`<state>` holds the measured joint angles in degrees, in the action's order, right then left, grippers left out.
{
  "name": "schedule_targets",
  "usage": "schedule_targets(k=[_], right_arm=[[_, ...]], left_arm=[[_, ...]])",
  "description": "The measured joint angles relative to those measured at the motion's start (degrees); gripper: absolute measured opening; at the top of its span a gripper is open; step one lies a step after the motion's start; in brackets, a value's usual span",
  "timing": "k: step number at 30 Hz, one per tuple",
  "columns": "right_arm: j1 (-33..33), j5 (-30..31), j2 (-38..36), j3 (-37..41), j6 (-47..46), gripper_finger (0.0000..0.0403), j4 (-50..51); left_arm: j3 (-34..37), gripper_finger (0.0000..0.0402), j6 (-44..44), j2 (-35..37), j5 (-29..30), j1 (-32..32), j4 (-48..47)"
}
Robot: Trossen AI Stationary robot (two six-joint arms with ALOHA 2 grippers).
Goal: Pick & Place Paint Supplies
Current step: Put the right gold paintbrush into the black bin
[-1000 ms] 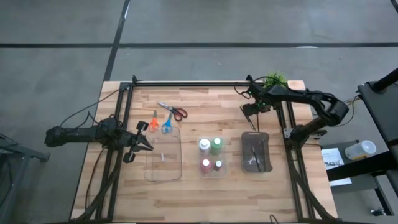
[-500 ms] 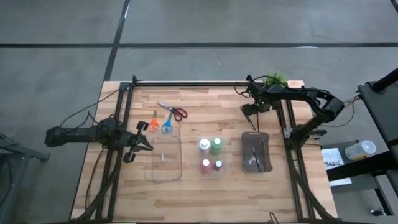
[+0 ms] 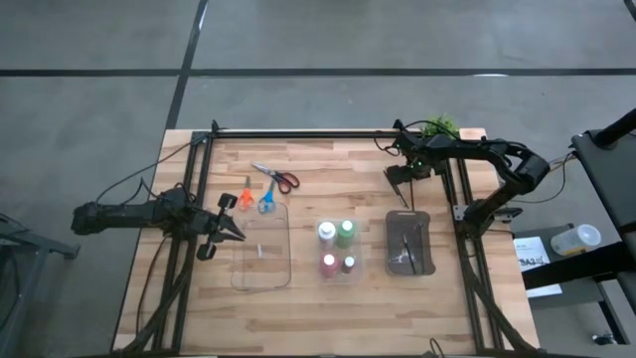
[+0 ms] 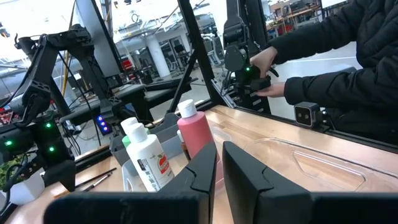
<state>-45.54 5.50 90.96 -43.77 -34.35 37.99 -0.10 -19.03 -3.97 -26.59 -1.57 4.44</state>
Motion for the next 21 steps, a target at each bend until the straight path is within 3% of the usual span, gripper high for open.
schedule_targets(k=[6, 13, 21], right_arm=[[0.0, 0.0, 0.0, 0.0, -0.2, 0.0099, 0.0], [0.0, -0.4, 0.1, 0.1, -0.2, 0.0020, -0.4], [0.0, -0.2, 0.1, 0.1, -1.2, 0.0014, -0.3]], left_arm=[[0.0, 0.0035, 0.0, 0.0, 0.0, 0.0, 0.0], [0.0, 0.0035, 0.0, 0.0, 0.0, 0.0, 0.0], [0.0, 0.0035, 0.0, 0.0, 0.0, 0.0, 0.0]])
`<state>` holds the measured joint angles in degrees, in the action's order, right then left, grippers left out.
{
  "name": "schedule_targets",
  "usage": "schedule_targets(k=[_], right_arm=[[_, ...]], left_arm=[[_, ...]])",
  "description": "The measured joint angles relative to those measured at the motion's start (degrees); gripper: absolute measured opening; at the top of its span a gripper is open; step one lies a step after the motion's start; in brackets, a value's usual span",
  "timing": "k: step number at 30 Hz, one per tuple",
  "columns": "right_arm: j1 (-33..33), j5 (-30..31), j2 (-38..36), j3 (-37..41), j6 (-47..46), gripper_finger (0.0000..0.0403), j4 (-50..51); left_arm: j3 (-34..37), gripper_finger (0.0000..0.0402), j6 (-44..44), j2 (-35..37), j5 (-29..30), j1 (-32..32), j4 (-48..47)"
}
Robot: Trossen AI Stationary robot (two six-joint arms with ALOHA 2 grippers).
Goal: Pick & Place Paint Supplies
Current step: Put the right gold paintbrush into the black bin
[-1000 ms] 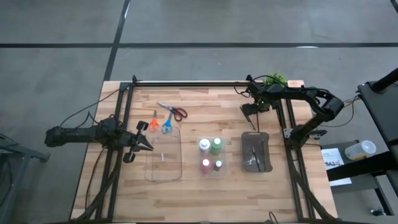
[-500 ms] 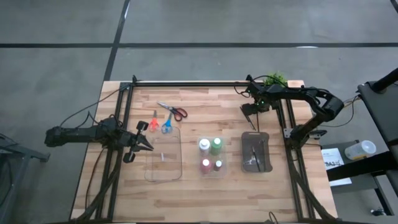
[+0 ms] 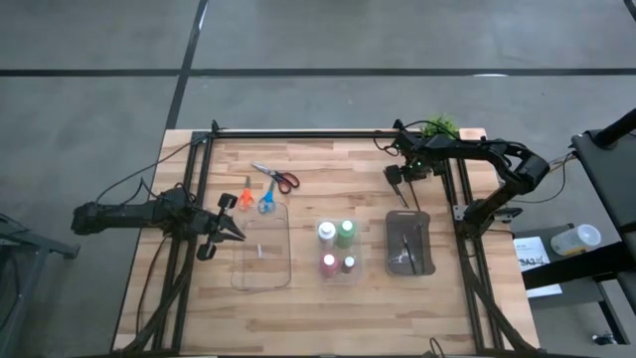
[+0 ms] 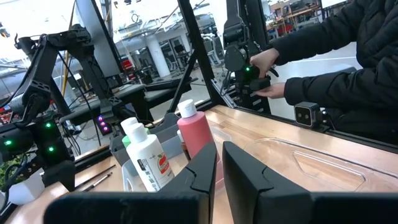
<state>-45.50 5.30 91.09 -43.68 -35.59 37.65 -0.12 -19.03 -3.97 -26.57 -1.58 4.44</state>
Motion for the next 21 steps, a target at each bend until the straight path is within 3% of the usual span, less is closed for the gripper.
schedule_targets(k=[8, 21], right_arm=[[0.0, -0.4, -0.9, 0.1, 0.1, 0.0013, -0.3], [0.0, -0.6, -12.1, 0.3, 0.2, 0.0013, -0.2]], left_arm=[[0.0, 0.0035, 0.0, 0.0, 0.0, 0.0, 0.0], [0.0, 0.0035, 0.0, 0.0, 0.0, 0.0, 0.0]])
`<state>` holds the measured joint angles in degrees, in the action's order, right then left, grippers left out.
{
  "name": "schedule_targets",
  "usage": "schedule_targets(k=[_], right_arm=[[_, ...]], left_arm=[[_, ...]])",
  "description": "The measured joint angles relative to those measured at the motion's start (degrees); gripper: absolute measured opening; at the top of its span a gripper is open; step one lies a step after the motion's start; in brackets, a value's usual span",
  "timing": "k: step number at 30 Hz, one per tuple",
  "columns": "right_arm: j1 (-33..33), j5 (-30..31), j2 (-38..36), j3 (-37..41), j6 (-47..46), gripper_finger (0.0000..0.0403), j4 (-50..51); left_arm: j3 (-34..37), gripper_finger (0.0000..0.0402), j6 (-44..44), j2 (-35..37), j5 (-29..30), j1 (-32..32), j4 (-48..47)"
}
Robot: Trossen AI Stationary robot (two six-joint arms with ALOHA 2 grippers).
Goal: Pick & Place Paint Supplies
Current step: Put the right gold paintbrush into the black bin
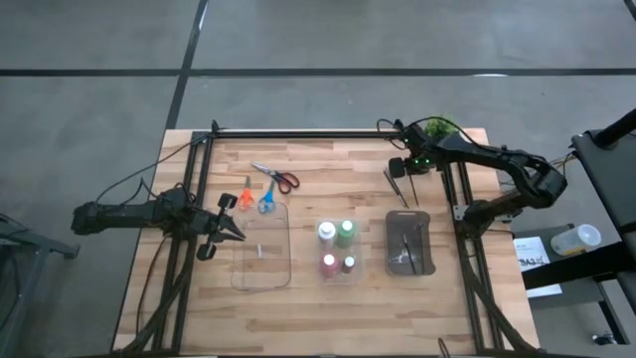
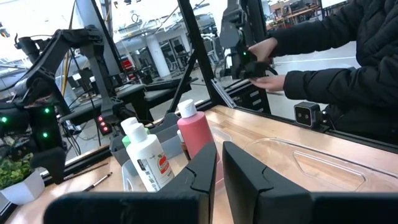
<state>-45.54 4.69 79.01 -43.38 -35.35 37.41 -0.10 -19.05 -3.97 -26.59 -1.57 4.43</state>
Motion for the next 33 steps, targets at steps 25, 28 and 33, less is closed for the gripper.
schedule_targets(k=[25, 28, 33], right_arm=[[2.5, -15.1, -27.7, -0.2, -0.5, 0.0013, -1.6], [3.9, -16.2, -29.5, -0.2, -1.7, 0.0013, -1.6], [8.0, -17.8, -31.9, -0.2, -3.5, 0.0013, -1.5]], left_arm=[[0.0, 0.0036, 0.0, 0.0, 0.0, 0.0, 0.0], [0.0, 0.0036, 0.0, 0.0, 0.0, 0.0, 0.0], [0.0, 0.0036, 0.0, 0.0, 0.0, 0.0, 0.0]])
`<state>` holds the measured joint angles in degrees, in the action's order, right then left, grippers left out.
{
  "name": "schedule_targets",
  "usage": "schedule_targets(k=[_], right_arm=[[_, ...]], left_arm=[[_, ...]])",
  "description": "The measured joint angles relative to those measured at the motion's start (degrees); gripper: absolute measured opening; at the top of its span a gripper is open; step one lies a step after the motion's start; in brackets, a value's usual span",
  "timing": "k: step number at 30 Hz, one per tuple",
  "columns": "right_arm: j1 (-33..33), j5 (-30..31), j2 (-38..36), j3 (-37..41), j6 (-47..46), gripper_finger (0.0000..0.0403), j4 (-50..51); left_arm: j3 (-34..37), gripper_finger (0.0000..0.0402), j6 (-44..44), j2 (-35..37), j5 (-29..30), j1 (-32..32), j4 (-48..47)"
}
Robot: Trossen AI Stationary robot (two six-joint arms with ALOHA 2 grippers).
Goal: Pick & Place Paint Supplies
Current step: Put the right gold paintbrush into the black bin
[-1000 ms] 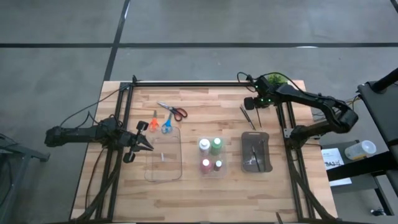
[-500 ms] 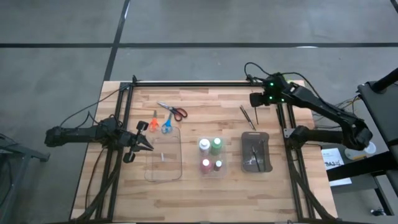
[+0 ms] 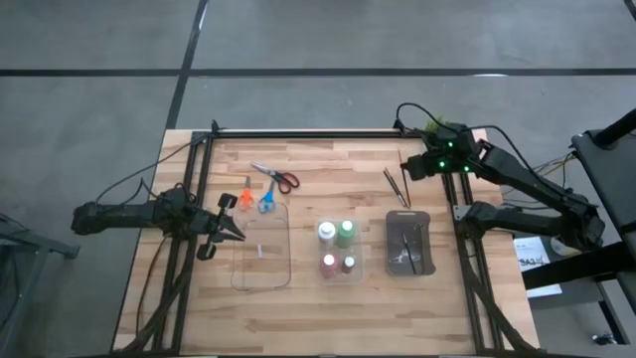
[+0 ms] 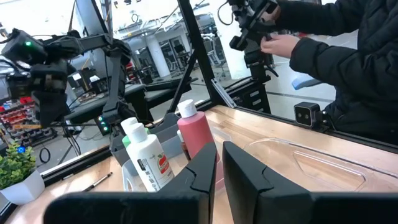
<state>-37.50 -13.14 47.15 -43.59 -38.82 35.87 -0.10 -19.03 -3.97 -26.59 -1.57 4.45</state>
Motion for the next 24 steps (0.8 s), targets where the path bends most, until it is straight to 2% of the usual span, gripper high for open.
schedule_targets(k=[5, 17, 24], right_arm=[[6.2, 0.3, -1.3, 0.3, -2.2, 0.0013, 0.0], [25.2, 13.1, -1.4, 4.1, -15.3, 0.0013, -0.7], [36.3, 17.8, -1.3, 7.3, -25.5, 0.0013, -1.8]], left_arm=[[0.0, 0.0036, 0.0, 0.0, 0.0, 0.0, 0.0], [0.0, 0.0036, 0.0, 0.0, 0.0, 0.0, 0.0], [0.0, 0.0036, 0.0, 0.0, 0.0, 0.0, 0.0]])
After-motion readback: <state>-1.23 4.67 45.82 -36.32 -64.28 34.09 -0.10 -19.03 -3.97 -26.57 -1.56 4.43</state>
